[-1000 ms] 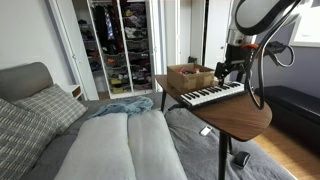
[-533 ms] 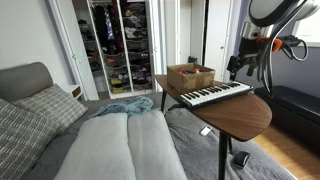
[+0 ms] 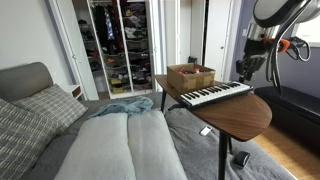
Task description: Press the key on the keyboard
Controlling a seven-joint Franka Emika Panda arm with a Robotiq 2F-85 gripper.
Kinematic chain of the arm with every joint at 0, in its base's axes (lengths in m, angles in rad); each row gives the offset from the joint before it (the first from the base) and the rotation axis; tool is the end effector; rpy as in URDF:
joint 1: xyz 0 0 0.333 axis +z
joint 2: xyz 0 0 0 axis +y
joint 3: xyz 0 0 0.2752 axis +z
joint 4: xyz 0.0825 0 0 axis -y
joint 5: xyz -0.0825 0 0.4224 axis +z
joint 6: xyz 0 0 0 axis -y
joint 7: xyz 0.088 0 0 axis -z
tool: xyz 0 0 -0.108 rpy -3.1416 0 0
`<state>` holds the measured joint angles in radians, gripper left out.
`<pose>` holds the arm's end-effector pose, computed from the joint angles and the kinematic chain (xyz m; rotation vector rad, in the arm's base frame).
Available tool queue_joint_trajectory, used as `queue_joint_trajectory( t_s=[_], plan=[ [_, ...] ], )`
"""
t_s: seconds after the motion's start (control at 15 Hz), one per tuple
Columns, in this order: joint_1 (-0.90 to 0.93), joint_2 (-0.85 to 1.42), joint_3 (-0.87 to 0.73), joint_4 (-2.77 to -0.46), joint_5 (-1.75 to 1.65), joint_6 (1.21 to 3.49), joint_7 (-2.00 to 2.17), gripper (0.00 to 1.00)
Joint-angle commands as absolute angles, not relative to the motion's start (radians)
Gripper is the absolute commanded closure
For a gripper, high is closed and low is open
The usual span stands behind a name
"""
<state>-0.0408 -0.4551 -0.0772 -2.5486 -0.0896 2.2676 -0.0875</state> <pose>0.4625 -0.0553 0.3854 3.0738 0.0399 0.2602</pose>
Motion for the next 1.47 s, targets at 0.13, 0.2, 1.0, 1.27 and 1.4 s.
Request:
queue_joint_trajectory(
  t_s=[0.13, 0.2, 1.0, 1.27, 1.4],
  plan=[
    [-0.037, -0.401, -0.100, -2.538, -0.077, 2.301, -0.165, 1.00],
    [-0.038, -0.391, -0.102, -2.536, -0.077, 2.304, -0.171, 1.00],
    [-0.050, -0.309, -0.112, -2.516, -0.088, 2.393, -0.192, 1.00],
    [-0.055, -0.291, -0.115, -2.511, -0.088, 2.408, -0.199, 1.00],
    [-0.059, -0.286, -0.115, -2.512, -0.094, 2.415, -0.202, 1.00]
  ],
)
